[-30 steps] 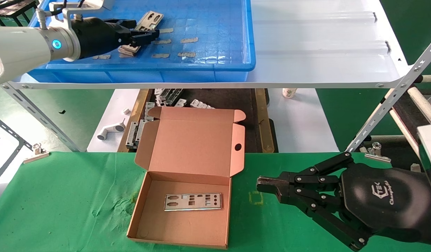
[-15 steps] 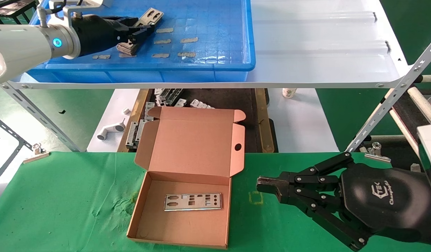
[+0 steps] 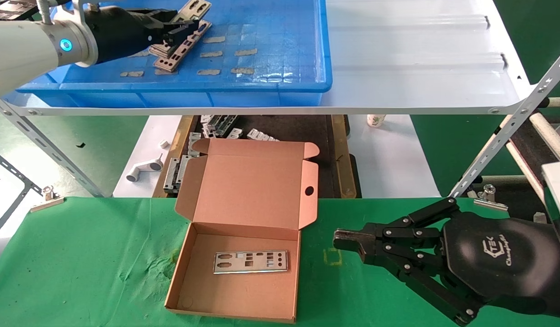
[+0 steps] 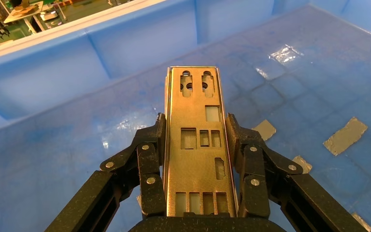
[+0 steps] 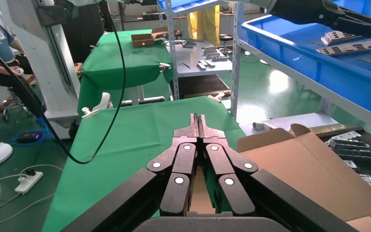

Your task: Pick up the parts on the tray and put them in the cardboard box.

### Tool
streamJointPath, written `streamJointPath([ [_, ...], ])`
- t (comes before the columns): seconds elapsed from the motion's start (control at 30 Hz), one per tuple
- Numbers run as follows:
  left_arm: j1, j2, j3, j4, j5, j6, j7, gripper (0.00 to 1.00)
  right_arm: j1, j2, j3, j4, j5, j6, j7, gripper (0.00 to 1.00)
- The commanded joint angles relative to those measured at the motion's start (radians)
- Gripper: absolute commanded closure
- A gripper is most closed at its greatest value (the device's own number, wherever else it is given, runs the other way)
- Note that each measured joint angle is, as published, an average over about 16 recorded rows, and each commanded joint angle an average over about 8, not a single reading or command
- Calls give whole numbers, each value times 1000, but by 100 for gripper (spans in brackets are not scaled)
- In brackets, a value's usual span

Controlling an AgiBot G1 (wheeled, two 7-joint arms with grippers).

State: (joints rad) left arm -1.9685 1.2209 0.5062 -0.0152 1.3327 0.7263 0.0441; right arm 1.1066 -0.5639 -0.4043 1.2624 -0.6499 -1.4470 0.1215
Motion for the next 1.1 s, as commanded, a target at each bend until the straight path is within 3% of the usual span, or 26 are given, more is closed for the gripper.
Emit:
streamJointPath([
  [0.03,-3,-2,-3,-1,-4,2,4,100,0,0,0,0,0,0,0,100],
  [0.37,10,21,4,27,6,-54,-7,98,0,0,0,0,0,0,0,100],
  [0.43,12,26,4,28,6,-76,-10,83,0,0,0,0,0,0,0,100],
  [0.63,14,39,4,24,5,-140,-12,11,0,0,0,0,0,0,0,100],
  [0.7,14,41,3,22,4,-154,-12,0,0,0,0,0,0,0,0,100],
  [1.1,10,37,-3,17,-5,-150,-22,0,0,0,0,0,0,0,0,100],
])
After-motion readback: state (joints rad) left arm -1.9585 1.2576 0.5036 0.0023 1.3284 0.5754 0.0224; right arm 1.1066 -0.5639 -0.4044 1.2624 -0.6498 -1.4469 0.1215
